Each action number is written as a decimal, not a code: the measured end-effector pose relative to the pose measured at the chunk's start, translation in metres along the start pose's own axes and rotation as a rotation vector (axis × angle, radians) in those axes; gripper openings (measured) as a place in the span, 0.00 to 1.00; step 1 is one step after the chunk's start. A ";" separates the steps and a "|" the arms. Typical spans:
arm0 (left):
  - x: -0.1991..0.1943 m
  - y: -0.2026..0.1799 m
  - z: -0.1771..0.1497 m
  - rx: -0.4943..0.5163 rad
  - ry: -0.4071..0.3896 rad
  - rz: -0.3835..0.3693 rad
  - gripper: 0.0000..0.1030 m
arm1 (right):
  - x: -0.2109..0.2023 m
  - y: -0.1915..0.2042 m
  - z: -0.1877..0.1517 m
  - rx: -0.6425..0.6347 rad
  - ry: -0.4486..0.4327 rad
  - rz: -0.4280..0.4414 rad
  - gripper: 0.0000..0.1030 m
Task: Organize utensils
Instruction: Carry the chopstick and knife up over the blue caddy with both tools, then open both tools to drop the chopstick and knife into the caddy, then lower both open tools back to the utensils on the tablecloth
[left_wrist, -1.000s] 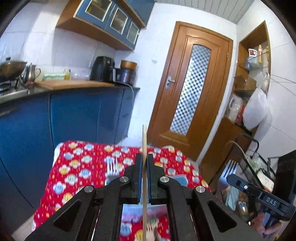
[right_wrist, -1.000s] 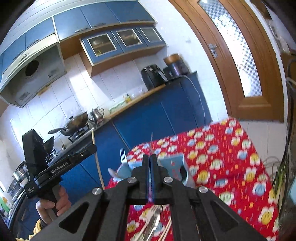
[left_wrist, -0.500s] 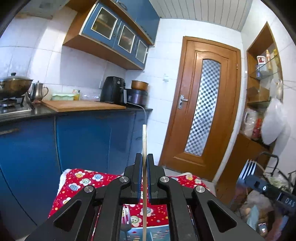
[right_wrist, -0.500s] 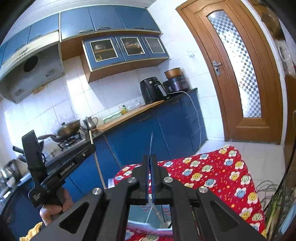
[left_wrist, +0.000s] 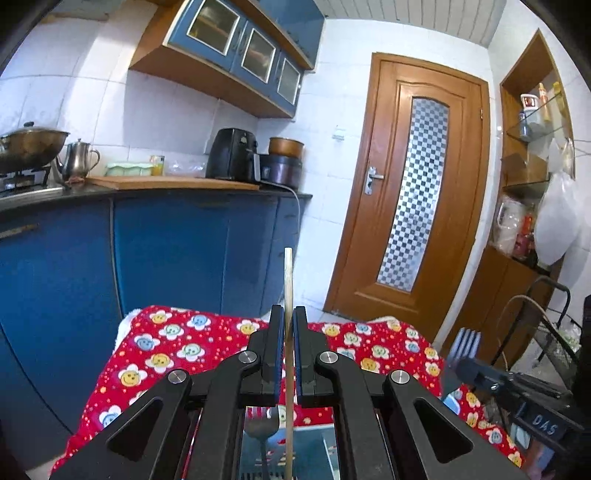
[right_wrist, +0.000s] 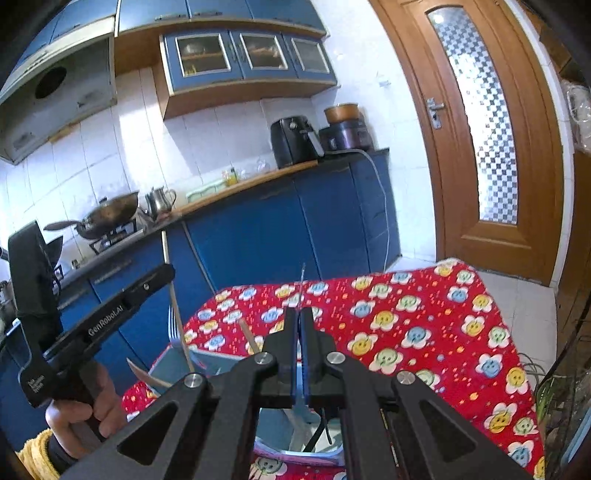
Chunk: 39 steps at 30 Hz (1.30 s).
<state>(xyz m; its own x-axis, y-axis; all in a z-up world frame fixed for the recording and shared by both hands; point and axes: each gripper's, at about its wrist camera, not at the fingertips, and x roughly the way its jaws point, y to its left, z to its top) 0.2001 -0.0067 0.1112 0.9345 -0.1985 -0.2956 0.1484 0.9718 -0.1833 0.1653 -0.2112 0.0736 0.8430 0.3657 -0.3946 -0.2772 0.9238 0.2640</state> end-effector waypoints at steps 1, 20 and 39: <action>0.001 0.000 -0.002 -0.002 0.009 -0.006 0.04 | 0.002 0.001 -0.002 0.000 0.011 0.007 0.03; -0.038 -0.011 -0.003 0.007 0.082 -0.076 0.31 | -0.038 0.010 0.000 0.085 -0.031 0.071 0.19; -0.097 -0.013 -0.026 0.028 0.209 -0.103 0.33 | -0.092 0.020 -0.032 0.150 0.106 0.078 0.29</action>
<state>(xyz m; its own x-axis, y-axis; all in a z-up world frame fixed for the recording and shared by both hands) 0.0986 -0.0039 0.1178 0.8269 -0.3162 -0.4651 0.2516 0.9476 -0.1970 0.0675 -0.2223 0.0875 0.7660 0.4529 -0.4562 -0.2616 0.8678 0.4225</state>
